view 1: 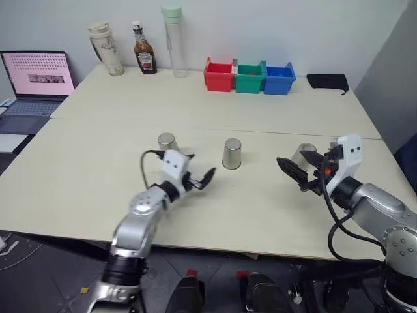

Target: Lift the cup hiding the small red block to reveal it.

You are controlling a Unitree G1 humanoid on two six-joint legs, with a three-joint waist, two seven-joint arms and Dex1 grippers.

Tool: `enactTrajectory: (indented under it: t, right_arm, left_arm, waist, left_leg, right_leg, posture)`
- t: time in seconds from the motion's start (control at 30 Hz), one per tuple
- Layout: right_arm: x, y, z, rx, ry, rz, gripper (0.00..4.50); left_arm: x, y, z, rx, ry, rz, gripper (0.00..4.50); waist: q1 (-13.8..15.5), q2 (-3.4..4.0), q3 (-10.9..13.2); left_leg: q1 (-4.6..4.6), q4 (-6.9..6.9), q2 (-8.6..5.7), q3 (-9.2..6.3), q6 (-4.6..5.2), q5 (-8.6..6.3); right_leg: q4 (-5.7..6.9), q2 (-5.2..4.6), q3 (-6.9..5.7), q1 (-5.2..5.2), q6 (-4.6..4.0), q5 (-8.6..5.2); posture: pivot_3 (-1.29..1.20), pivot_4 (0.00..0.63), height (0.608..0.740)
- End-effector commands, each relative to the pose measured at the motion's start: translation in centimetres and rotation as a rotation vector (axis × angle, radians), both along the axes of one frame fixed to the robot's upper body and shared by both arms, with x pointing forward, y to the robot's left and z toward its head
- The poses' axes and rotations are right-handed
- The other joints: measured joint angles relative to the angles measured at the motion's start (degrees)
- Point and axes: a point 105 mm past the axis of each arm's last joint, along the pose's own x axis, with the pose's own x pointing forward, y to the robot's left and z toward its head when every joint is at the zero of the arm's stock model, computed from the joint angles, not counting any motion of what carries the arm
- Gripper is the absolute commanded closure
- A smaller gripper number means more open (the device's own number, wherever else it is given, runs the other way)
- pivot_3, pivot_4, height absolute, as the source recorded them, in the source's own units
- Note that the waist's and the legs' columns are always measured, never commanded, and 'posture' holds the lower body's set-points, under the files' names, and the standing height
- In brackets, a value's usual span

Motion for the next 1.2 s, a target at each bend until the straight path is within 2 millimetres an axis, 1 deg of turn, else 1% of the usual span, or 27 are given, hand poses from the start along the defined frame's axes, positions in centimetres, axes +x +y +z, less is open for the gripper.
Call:
enactTrajectory:
  t: [0.03, 0.07, 0.13, 0.17, 0.27, 0.37, 0.47, 0.53, 0.6, 0.63, 0.7, 0.77, 0.8, 0.83, 0.9, 1.03, 1.17, 1.2]
  right_arm:
    - [-1.1, 2.9, 3.8, 0.014, -0.108, 0.178, 0.06]
    - [-1.4, 3.4, 4.0, 0.004, -0.106, 0.214, 0.06]
    - [-2.4, 3.3, 3.6, 0.008, -0.073, 0.274, 0.06]
    - [-2.7, 3.1, 3.3, 0.003, -0.062, 0.279, 0.06]
    - [-3.9, 3.5, 2.8, 0.005, -0.027, 0.335, 0.06]
    - [-5.6, 4.1, 1.2, -0.078, 0.021, 0.426, 0.06]
    - [-5.4, 3.3, 0.4, -0.067, 0.047, 0.361, 0.06]
    - [-5.0, 2.6, -0.4, -0.101, 0.064, 0.304, 0.06]
    - [-4.5, 1.3, -1.0, -0.119, 0.071, 0.224, 0.00]
    - [-4.1, 0.6, -1.1, -0.124, 0.074, 0.182, 0.00]
    - [-3.5, -0.9, -1.5, -0.137, 0.080, 0.103, 0.00]
    - [-3.3, -1.6, -1.8, -0.138, 0.079, 0.061, 0.00]
    - [-3.2, -1.8, -1.8, -0.139, 0.074, 0.045, 0.00]
    - [-3.1, -2.0, -1.8, -0.135, 0.070, 0.027, 0.00]
    - [-3.3, -1.9, -1.9, -0.129, 0.063, 0.014, 0.00]
    - [-3.4, -1.3, -2.1, -0.121, 0.052, 0.017, 0.00]
    - [-3.3, -0.8, -2.0, -0.113, 0.042, 0.032, 0.00]
    - [-3.4, -0.8, -2.1, -0.114, 0.042, 0.037, 0.00]
  left_arm:
    - [1.8, -1.5, 0.4, 0.014, -0.099, 0.004, 0.00]
    - [2.1, -2.0, 0.2, 0.009, -0.103, -0.008, 0.00]
    - [3.1, -3.6, -0.1, 0.015, -0.105, -0.024, 0.00]
    - [3.5, -4.0, -0.2, 0.032, -0.111, -0.022, 0.00]
    - [5.1, -3.9, 0.2, 0.051, -0.122, 0.034, 0.00]
    - [5.6, -4.5, 0.3, 0.026, -0.115, 0.013, 0.00]
    - [6.3, -4.9, 0.3, 0.011, -0.102, 0.012, 0.00]
    - [6.7, -4.7, 0.6, -0.004, -0.097, 0.021, 0.00]
    - [7.2, -4.4, 1.0, -0.030, -0.089, 0.036, 0.36]
    - [7.2, -4.4, 1.1, -0.032, -0.091, 0.027, 0.45]
    - [7.3, -4.4, 1.5, -0.046, -0.096, 0.013, 0.87]
    - [7.2, -4.5, 1.5, -0.049, -0.096, -0.001, 1.36]
    - [7.2, -4.6, 1.6, -0.048, -0.097, -0.013, 1.62]
    - [7.1, -4.7, 1.7, -0.050, -0.101, -0.026, 1.70]
    - [6.8, -4.8, 1.9, -0.055, -0.110, -0.043, 1.71]
    - [6.3, -5.1, 3.3, -0.070, -0.147, -0.081, 1.71]
    - [5.3, -4.0, 6.7, -0.084, -0.206, -0.069, 1.71]
    - [5.1, -3.7, 7.1, -0.081, -0.211, -0.058, 1.71]
  waist:
    - [-0.53, 0.00, 0.00]
    - [-0.67, -0.03, -0.02]
    - [-0.38, -0.02, -0.02]
    - [-0.13, -0.03, -0.02]
    - [0.43, -0.03, -0.01]
    - [0.47, -0.04, -0.01]
    - [0.34, -0.06, -0.02]
    - [0.44, -0.06, -0.02]
    - [0.47, -0.06, -0.02]
    - [0.43, -0.06, -0.01]
    - [0.40, -0.06, -0.01]
    - [0.45, -0.06, -0.01]
    - [0.44, -0.06, -0.01]
    - [0.44, -0.06, -0.01]
    - [0.47, -0.06, -0.01]
    - [0.40, -0.06, -0.01]
    - [0.24, -0.06, -0.01]
    - [0.21, -0.06, -0.01]
  left_leg:
    - [0.00, 0.06, 0.08, -0.02, 0.01, 0.01]
    - [0.00, 0.10, 0.14, -0.07, 0.01, 0.01]
    - [-0.01, 0.09, 0.19, -0.25, 0.02, 0.01]
    - [-0.07, 0.10, 0.18, -0.24, 0.03, 0.02]
    - [-0.24, 0.13, 0.12, -0.25, 0.07, 0.03]
    - [-0.29, 0.13, 0.02, -0.26, 0.11, 0.00]
    - [-0.29, 0.12, 0.00, -0.22, 0.16, -0.03]
    - [-0.31, 0.13, 0.05, -0.26, 0.16, -0.03]
    - [-0.31, 0.14, 0.06, -0.23, 0.16, -0.03]
    - [-0.31, 0.14, 0.06, -0.22, 0.16, -0.03]
    - [-0.32, 0.13, 0.07, -0.18, 0.16, -0.03]
    - [-0.32, 0.14, 0.05, -0.14, 0.16, -0.03]
    - [-0.33, 0.13, 0.05, -0.12, 0.16, -0.03]
    - [-0.33, 0.13, 0.05, -0.12, 0.16, -0.03]
    - [-0.34, 0.11, 0.05, -0.14, 0.16, -0.03]
    - [-0.34, 0.10, 0.06, -0.14, 0.16, -0.03]
    - [-0.33, 0.10, 0.08, -0.14, 0.16, -0.03]
    - [-0.33, 0.11, 0.09, -0.15, 0.16, -0.03]
  right_leg:
    - [0.03, 0.07, -0.02, 0.00, -0.01, 0.02]
    - [0.06, 0.15, -0.05, 0.01, -0.04, 0.04]
    - [0.05, 0.23, -0.09, 0.08, -0.12, -0.01]
    - [0.06, 0.23, -0.14, 0.07, -0.12, -0.01]
    - [0.00, 0.21, -0.17, 0.03, -0.13, -0.01]
    - [-0.04, 0.08, -0.16, -0.03, -0.08, 0.01]
    - [-0.16, 0.03, -0.18, -0.02, -0.03, 0.03]
    - [-0.29, 0.09, -0.22, 0.02, 0.05, 0.08]
    - [-0.32, 0.10, -0.21, 0.03, 0.12, 0.12]
    - [-0.33, 0.10, -0.20, 0.03, 0.14, 0.13]
    - [-0.42, 0.10, -0.18, 0.03, 0.23, 0.19]
    - [-0.47, 0.09, -0.15, 0.04, 0.26, 0.21]
    - [-0.50, 0.09, -0.13, 0.04, 0.28, 0.22]
    - [-0.50, 0.09, -0.12, 0.03, 0.28, 0.22]
    - [-0.52, 0.10, -0.13, 0.03, 0.28, 0.22]
    - [-0.53, 0.10, -0.12, 0.03, 0.28, 0.22]
    - [-0.51, 0.10, -0.09, 0.03, 0.28, 0.22]
    - [-0.50, 0.10, -0.09, 0.02, 0.28, 0.22]
  posture:
    - [0.00, 0.150, 0.740]
    - [0.00, 0.150, 0.740]
    - [0.00, 0.150, 0.740]
    - [0.00, 0.150, 0.740]
    - [0.00, 0.150, 0.740]
    - [0.00, 0.150, 0.740]
    - [0.00, 0.150, 0.740]
    - [0.00, 0.150, 0.740]
    - [0.00, 0.150, 0.740]
    - [0.00, 0.150, 0.740]
    - [0.00, 0.150, 0.740]
    - [0.00, 0.150, 0.740]
    - [0.00, 0.150, 0.740]
    - [0.00, 0.150, 0.740]
    - [0.00, 0.150, 0.740]
    - [0.00, 0.150, 0.740]
    - [0.00, 0.150, 0.740]
    - [0.00, 0.150, 0.740]
